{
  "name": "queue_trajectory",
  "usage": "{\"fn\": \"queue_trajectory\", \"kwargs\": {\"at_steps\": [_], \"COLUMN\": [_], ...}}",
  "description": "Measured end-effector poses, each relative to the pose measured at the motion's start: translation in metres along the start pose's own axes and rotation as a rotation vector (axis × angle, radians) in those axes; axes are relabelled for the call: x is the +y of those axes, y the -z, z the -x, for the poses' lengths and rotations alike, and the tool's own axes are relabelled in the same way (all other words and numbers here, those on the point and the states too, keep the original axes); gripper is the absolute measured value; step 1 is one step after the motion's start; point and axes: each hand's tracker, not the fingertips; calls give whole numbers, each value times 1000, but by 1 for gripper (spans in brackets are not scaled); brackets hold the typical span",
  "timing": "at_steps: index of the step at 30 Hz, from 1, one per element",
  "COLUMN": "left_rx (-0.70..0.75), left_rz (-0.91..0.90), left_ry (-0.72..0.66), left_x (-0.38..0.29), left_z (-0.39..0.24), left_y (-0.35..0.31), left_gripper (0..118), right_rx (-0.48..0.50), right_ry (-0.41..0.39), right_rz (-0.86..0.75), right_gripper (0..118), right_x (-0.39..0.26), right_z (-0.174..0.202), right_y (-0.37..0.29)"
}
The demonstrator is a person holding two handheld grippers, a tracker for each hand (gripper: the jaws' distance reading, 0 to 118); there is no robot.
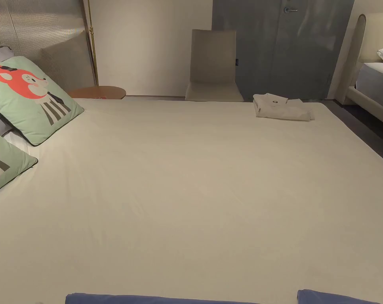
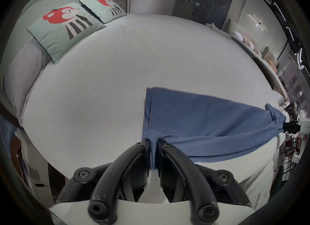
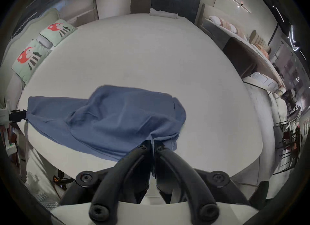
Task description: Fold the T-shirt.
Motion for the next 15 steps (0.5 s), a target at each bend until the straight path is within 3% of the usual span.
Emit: {"fn": "queue_trajectory", "kwargs": {"at_steps": [7, 8, 9, 10, 11, 12, 13, 15], "left_rx": [12, 10, 12, 29, 51, 47, 41, 31], "left_rz": [-17, -25, -43, -73, -113, -161, -214, -324], "left_ry": [0, -6, -19, -26, -21, -22, -28, -52], "left_x": [-7, -8, -9, -9, -9, -9, -8, -5], "left_z": [0, 0, 1, 0, 0, 0, -1, -7], "left_y": [4, 2, 0, -4, -8, -14, -21, -38], "left_gripper": [4, 13, 29, 59, 79, 99, 111, 109], "right_rx": [-32, -38, -48, -71, -131, -184, -235, -225], "right_ry": [23, 36, 54, 65, 69, 65, 61, 81], "right_rz": [12, -6, -28, -48, -79, -111, -157, -293], "right_gripper": [5, 9, 24, 57, 83, 98, 101, 101], "right_x": [-16, -18, -19, -20, -21, -23, -23, -22], "right_z": [-2, 0, 1, 2, 3, 7, 8, 14], "right_y": [26, 25, 25, 22, 20, 15, 10, -6]}}
